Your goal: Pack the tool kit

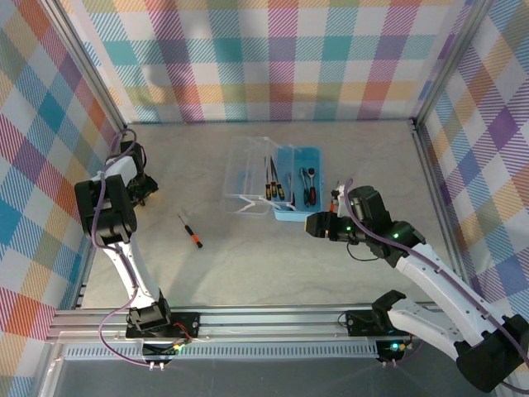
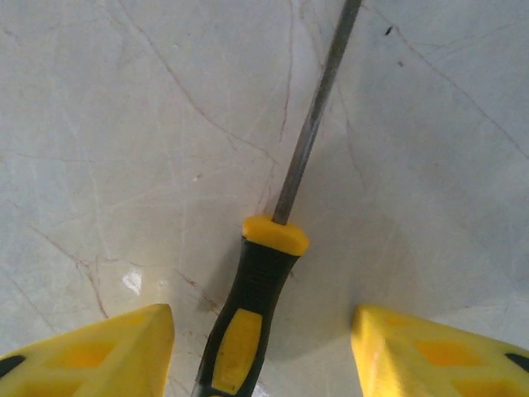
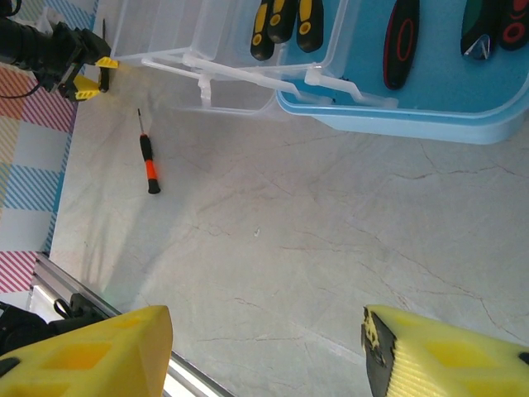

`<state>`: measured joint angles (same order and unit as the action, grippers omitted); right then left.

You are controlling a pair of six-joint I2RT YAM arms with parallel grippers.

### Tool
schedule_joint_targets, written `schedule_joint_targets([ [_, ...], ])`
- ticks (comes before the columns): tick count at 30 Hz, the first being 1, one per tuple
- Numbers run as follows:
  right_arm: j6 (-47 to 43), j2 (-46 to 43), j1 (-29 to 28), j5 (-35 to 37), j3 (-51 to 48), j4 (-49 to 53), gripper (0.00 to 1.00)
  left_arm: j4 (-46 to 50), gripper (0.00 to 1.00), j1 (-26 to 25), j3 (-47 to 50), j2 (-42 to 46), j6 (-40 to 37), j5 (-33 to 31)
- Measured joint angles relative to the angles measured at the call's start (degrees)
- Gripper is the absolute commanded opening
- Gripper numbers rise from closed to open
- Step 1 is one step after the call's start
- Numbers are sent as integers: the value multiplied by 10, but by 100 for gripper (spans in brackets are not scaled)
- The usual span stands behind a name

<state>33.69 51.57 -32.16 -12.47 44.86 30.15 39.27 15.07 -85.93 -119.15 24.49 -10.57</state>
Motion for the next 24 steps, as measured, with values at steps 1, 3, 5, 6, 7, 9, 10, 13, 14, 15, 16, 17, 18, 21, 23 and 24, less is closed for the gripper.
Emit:
schedule_joint_targets([
  [1, 0, 0, 0, 0, 0, 2, 62, 0, 45, 0, -3, -2, -1, 3],
  [3, 0, 0, 0, 0, 0, 6, 62, 0, 40, -1, -6, -4, -3, 9],
  [5, 0, -1, 0, 0, 0, 9, 62, -2, 35, -1, -6, -4, -5, 13],
  [6, 0, -1, 0, 1, 0, 10, 62, -3, 33, -2, -6, -4, -7, 15],
  [7, 0, -1, 0, 1, 0, 10, 62, -4, 30, -2, -6, -4, -9, 16],
  [9, 0, -1, 0, 3, 0, 10, 62, -5, 23, -2, -6, -4, -15, 16],
  [10, 0, -2, 0, 3, 0, 10, 62, -5, 20, -2, -6, -4, -18, 17],
  [13, 0, -3, 0, 5, 0, 11, 61, -7, 12, -3, -2, -1, -28, 15],
  [14, 0, -3, 0, 5, 0, 12, 61, -10, 10, -4, 1, 1, -31, 14],
  [15, 0, -4, 0, 5, 0, 12, 61, -16, 6, -5, 7, 5, -33, 14],
  [16, 0, -5, 0, 5, 0, 12, 61, -22, 4, -8, 14, 9, -34, 14],
  [17, 0, -7, 0, 5, 0, 13, 61, -26, 2, -10, 21, 14, -35, 15],
  [18, 0, -10, 0, 5, 0, 14, 61, -30, 0, -11, 30, 21, -35, 14],
  [21, 0, -16, 0, 7, 2, 22, 61, -25, 0, -23, 65, 48, -36, 16],
  [23, 0, -17, 0, 7, 3, 25, 61, -19, 0, -33, 84, 70, -36, 19],
  [24, 0, -17, 0, 6, 3, 25, 61, -18, 0, -36, 94, 82, -35, 21],
])
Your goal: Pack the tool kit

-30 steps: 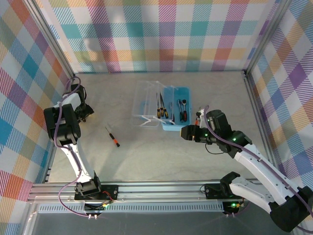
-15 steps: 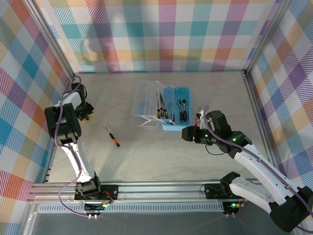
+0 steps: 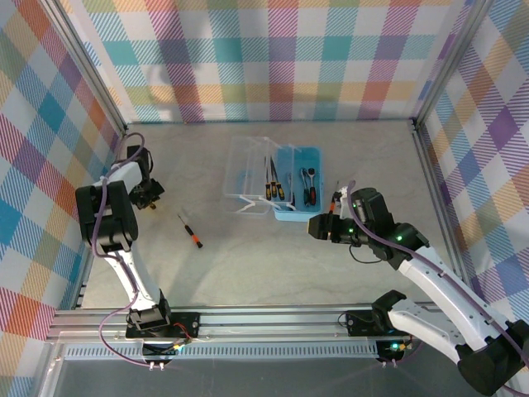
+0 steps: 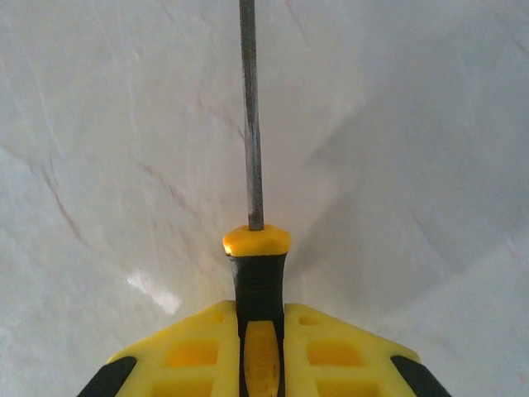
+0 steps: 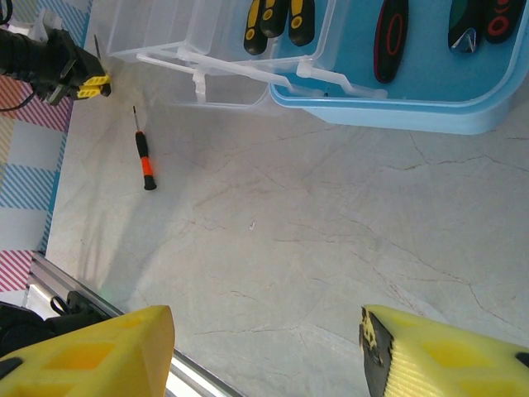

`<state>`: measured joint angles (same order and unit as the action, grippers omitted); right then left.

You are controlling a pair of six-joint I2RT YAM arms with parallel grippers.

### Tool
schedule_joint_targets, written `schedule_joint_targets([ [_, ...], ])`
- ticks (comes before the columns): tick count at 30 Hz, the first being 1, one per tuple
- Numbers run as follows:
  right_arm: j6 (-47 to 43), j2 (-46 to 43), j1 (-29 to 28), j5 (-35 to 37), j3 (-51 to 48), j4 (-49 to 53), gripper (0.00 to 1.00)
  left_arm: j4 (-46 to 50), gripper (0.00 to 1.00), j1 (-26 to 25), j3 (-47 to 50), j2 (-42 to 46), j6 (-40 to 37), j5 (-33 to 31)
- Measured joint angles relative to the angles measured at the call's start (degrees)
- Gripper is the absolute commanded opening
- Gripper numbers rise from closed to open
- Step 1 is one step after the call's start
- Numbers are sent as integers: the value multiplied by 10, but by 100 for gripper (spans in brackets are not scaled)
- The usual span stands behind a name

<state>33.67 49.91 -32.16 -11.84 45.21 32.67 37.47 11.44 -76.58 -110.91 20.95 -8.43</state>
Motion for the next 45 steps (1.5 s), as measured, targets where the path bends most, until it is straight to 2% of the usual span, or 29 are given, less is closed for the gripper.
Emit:
schedule_joint_targets([
  [8, 9, 2, 0, -15, 0, -1, 60, 13, 0, -27, 38, 147, 3, 14],
  [11, 19, 10, 0, -26, 0, -7, 60, 17, 0, -53, 54, 209, 7, 16],
  [22, 47, 69, -3, -63, 18, -42, 57, 29, 0, -219, 160, 423, 53, 22],
  [26, 52, 114, -26, -67, 53, -66, 58, 20, 0, -299, 194, 452, 68, 23],
  [31, 76, 202, -83, -61, 106, -134, 58, -19, 0, -419, 229, 440, 80, 41],
  [34, 95, 238, -103, -47, 121, -165, 61, -43, 0, -464, 235, 438, 83, 52],
  [45, 104, 336, -110, -11, 235, -191, 63, -96, 0, -538, 239, 455, 93, 98],
])
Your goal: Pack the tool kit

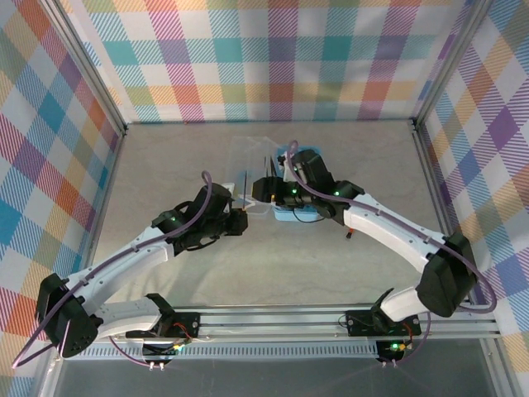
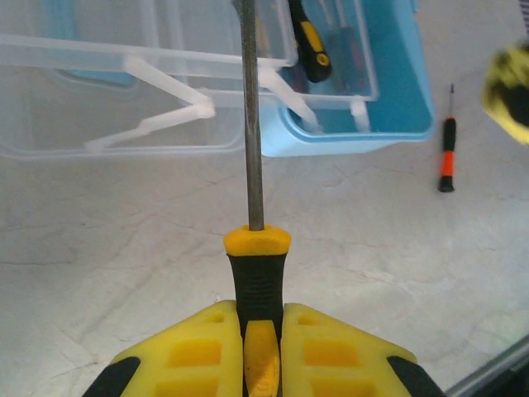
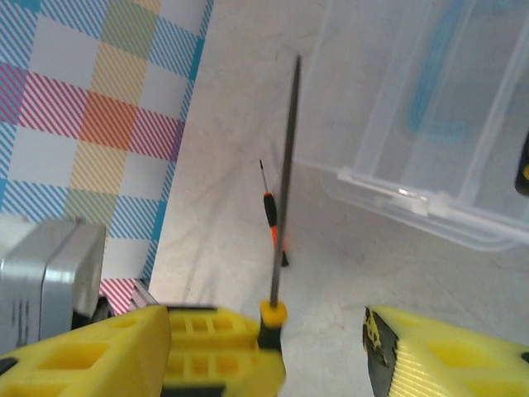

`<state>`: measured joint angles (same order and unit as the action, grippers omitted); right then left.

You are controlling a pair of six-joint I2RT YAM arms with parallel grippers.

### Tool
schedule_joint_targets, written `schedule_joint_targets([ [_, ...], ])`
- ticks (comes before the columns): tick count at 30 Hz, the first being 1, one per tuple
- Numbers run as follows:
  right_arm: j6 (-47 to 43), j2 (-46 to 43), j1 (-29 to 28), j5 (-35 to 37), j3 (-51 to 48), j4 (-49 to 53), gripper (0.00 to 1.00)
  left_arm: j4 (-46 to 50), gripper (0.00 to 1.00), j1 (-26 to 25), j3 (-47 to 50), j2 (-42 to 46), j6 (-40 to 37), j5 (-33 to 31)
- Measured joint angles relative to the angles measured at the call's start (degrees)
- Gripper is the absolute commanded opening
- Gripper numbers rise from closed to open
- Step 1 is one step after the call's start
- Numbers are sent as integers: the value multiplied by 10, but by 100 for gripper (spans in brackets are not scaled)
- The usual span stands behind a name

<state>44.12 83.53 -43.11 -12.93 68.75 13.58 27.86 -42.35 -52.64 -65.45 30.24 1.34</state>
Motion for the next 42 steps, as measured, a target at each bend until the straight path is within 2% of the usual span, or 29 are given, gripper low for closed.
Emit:
schedule_joint_targets([
  [6, 1, 54, 0, 6, 36, 4, 60, -2, 0, -11, 0, 9, 2, 12],
  [9, 7, 80, 0, 11, 47, 11, 54, 0, 0, -11, 0, 12, 1, 19],
  [17, 21, 127, 0, -19, 77, 10, 10, 7, 0, -12, 0, 15, -5, 28],
  [20, 30, 127, 0, -28, 80, 6, 1, 10, 0, -13, 0, 17, -7, 30],
  [22, 33, 127, 0, -28, 81, 6, 0, 12, 0, -14, 0, 17, -7, 30],
  [25, 34, 127, 0, -30, 82, 9, 0, 14, 13, -14, 0, 18, -10, 28],
  [26, 34, 127, 0, -30, 83, 10, 0, 15, 22, -14, 0, 18, -12, 27],
  [29, 32, 127, 0, -27, 89, 15, 0, 21, 61, -14, -3, 20, -17, 24],
  [30, 30, 127, 0, -26, 92, 20, 0, 24, 69, -14, -5, 21, -17, 21],
  [36, -18, 144, 35, -18, 193, 92, 0, 74, 95, -15, -21, 85, -31, -28],
  [42, -90, 175, 118, -7, 295, 152, 0, 162, 100, -15, -31, 202, -15, -171],
])
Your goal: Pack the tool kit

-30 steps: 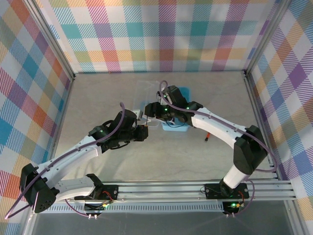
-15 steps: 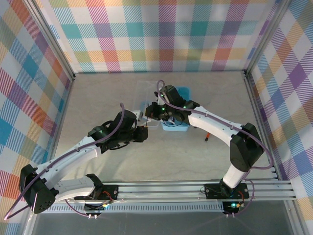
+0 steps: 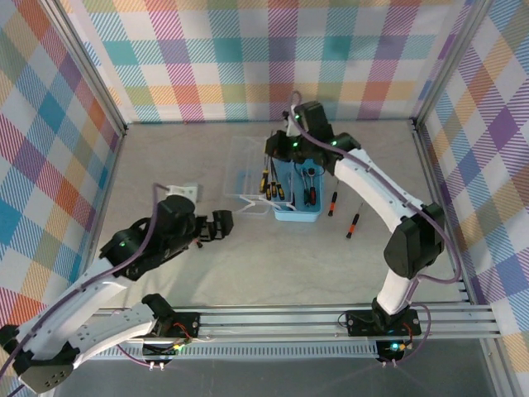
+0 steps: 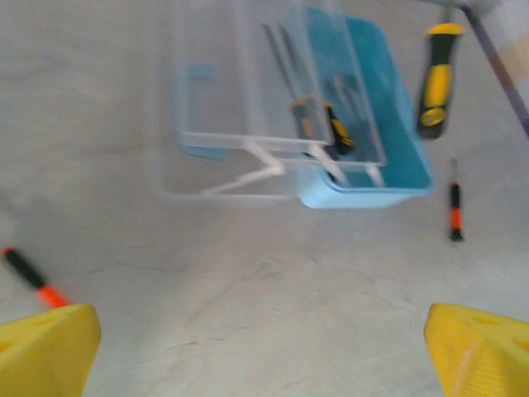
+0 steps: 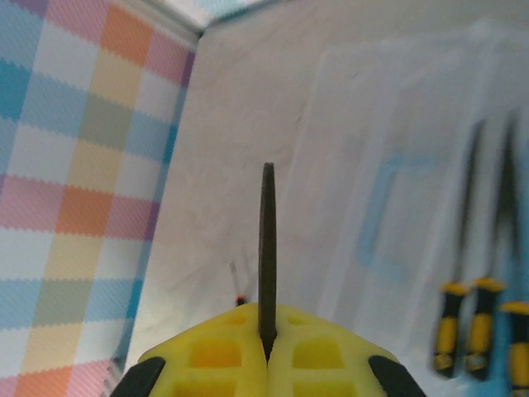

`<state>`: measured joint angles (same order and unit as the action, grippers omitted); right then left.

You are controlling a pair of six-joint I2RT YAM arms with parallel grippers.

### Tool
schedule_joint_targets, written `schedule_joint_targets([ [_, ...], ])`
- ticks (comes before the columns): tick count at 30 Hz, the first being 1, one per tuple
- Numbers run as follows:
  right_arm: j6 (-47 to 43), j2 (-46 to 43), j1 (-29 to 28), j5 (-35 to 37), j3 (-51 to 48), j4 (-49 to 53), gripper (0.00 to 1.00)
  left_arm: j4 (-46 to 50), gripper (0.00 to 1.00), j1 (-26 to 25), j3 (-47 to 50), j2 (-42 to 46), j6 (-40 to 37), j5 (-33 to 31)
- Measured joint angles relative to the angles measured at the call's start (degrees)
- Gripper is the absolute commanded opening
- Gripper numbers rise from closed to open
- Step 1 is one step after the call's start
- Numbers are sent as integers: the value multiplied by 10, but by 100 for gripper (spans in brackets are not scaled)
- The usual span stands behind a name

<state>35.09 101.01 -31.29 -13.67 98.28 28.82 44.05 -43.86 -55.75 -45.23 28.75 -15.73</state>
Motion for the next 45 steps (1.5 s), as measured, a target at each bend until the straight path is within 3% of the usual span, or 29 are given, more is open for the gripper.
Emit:
schedule_joint_targets([
  [8, -92, 66, 44, 68, 38, 91, 0, 84, 100, 0, 41, 87, 45, -77],
  [25, -134, 196, 44, 87, 109, 144, 0, 100, 100, 0, 57, 86, 78, -88],
  [33, -130, 219, 44, 87, 113, 151, 15, 100, 100, 0, 57, 86, 79, -88],
  [45, -118, 216, 44, 87, 113, 158, 27, 101, 100, 0, 54, 49, 96, -88],
])
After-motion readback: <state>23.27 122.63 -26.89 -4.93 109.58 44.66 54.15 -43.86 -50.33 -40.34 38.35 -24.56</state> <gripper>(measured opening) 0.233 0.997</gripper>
